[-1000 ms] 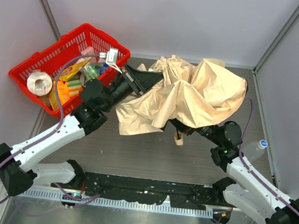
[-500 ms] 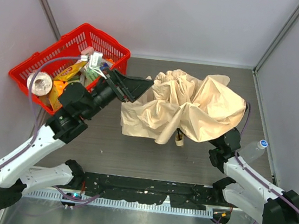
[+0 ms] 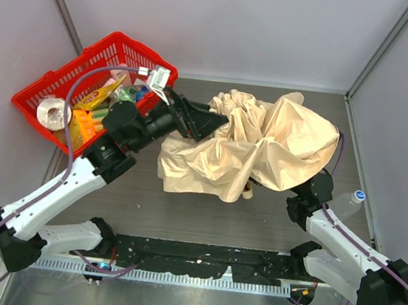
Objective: Put away the umbrella
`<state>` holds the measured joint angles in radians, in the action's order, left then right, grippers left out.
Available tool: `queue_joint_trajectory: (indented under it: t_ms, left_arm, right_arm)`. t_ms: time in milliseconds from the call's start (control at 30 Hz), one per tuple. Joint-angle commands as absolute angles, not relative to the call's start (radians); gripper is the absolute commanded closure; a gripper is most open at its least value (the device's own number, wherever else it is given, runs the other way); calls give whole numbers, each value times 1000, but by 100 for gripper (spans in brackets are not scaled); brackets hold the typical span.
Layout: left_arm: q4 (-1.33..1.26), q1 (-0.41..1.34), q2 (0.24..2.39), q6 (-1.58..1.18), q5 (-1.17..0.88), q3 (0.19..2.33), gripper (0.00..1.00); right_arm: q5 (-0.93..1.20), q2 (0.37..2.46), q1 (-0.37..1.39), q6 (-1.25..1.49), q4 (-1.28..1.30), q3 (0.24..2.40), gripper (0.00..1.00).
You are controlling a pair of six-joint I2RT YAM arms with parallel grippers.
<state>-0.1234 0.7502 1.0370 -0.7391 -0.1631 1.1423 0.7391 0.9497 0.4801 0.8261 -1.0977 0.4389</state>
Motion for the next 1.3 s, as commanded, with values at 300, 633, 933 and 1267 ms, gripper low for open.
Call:
queue_joint_trajectory:
  t_ms: [300, 633, 933, 1267]
  left_arm:
    - [-531, 746, 1201, -822, -503, 1206, 0]
    - [-580, 746, 1269, -881, -529, 1252, 42]
    - [-522, 745, 1169, -789, -376, 1166, 100]
    - [-413, 741, 974, -696, 64, 1025, 100]
  right_arm:
    - [824, 979, 476, 824, -1135, 555, 99]
    - [879, 953, 476, 744, -967, 601, 99]
    - [667, 853, 476, 551, -506, 583, 58]
    - [195, 647, 476, 405, 142, 609, 24]
